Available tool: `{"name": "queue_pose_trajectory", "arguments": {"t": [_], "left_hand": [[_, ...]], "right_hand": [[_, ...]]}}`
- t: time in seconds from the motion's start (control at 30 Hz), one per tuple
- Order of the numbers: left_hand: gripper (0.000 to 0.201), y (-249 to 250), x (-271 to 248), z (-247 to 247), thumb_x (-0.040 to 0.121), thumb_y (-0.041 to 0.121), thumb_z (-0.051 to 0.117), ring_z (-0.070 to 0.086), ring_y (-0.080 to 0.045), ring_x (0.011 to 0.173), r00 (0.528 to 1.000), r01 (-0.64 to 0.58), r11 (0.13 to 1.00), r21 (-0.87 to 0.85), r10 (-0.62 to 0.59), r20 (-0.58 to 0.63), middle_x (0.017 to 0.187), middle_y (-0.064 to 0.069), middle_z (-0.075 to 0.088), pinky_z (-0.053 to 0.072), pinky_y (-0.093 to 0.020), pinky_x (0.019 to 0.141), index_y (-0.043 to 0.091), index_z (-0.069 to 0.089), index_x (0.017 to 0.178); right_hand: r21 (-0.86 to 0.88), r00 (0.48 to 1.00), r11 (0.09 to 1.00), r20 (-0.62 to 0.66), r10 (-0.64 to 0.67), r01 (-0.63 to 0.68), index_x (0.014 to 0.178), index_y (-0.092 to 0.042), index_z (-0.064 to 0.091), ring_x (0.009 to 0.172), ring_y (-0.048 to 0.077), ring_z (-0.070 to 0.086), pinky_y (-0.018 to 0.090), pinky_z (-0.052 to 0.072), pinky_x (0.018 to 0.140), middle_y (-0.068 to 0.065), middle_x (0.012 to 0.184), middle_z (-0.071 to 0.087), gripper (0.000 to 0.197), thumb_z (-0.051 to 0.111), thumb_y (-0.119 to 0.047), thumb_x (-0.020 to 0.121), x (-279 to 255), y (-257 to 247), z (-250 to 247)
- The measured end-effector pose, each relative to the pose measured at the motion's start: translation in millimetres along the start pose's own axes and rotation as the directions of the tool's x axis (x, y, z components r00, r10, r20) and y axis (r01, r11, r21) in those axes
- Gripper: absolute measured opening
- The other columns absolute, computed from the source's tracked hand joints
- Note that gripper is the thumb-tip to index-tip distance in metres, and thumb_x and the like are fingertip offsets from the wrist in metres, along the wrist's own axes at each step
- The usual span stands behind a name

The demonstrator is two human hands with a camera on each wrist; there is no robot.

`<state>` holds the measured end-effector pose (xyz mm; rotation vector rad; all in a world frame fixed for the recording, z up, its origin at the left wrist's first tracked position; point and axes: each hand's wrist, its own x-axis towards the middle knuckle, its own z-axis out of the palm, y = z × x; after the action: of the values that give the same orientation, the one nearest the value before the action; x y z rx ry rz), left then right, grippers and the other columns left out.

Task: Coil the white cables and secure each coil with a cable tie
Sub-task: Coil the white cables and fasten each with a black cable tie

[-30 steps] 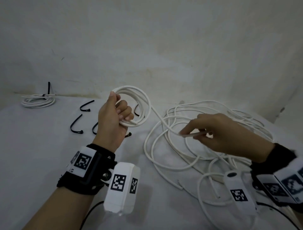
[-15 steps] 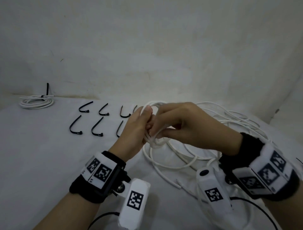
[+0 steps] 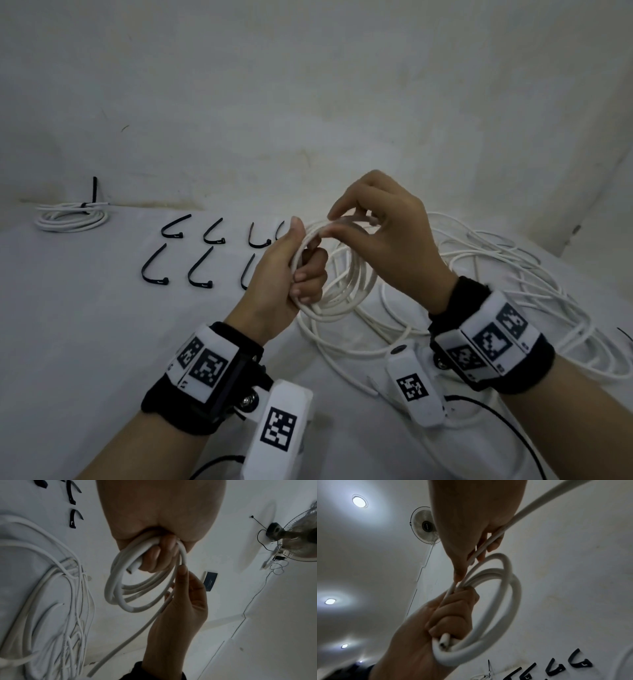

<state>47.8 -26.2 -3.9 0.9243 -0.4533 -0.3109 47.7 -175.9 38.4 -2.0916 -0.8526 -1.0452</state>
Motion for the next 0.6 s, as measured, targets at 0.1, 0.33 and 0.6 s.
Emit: {"name": "queue_pose_trajectory", "arguments": {"t": [0.1, 0.33, 0.6], "left_hand": [[0.044, 3.2, -1.6, 4.4, 0.083, 0.056, 0.032, 0.019, -0.001, 0.028, 1.0, 0.0, 0.999, -0.053, 0.0, 0.001, 0.039, 0.007, 0.023, 0.017, -0.013, 0.032, 0.015, 0.037, 0.069], [0.029, 5.6, -4.2, 8.1, 0.082, 0.035, 0.051, 0.018, -0.002, 0.032, 0.992, -0.079, 0.99, 0.12, 0.09, -0.089, 0.045, 0.007, 0.021, 0.017, -0.013, 0.033, 0.016, 0.037, 0.065], [0.025, 12.1, -0.1, -7.4, 0.096, 0.029, 0.047, 0.053, -0.012, 0.042, 0.937, -0.189, 0.672, 0.716, 0.342, -0.073, 0.059, 0.0, 0.051, 0.05, -0.027, 0.045, 0.01, 0.062, 0.096]], "right_hand": [[0.04, 0.999, 0.998, -0.014, 0.038, -0.037, 0.092, -0.012, 0.071, 0.091, 0.012, 0.06, 0.026, 0.051, 0.07, 0.004, 0.097, 0.061, 0.012, 0.073, -0.02, 0.083, -0.2, 7.4, 1.5], [-0.076, 0.961, 0.996, 0.275, -0.025, 0.048, 0.13, -0.018, 0.055, 0.076, 0.009, 0.055, 0.013, 0.042, 0.07, -0.002, 0.093, 0.06, 0.048, 0.067, -0.009, 0.085, -5.5, 21.2, 1.4], [-0.119, 0.907, 0.993, 0.418, 0.048, 0.002, 0.133, -0.014, 0.048, 0.093, -0.001, 0.05, 0.002, 0.035, 0.08, 0.003, 0.11, 0.06, 0.055, 0.048, 0.01, 0.084, -4.0, 22.1, -3.8]]}}
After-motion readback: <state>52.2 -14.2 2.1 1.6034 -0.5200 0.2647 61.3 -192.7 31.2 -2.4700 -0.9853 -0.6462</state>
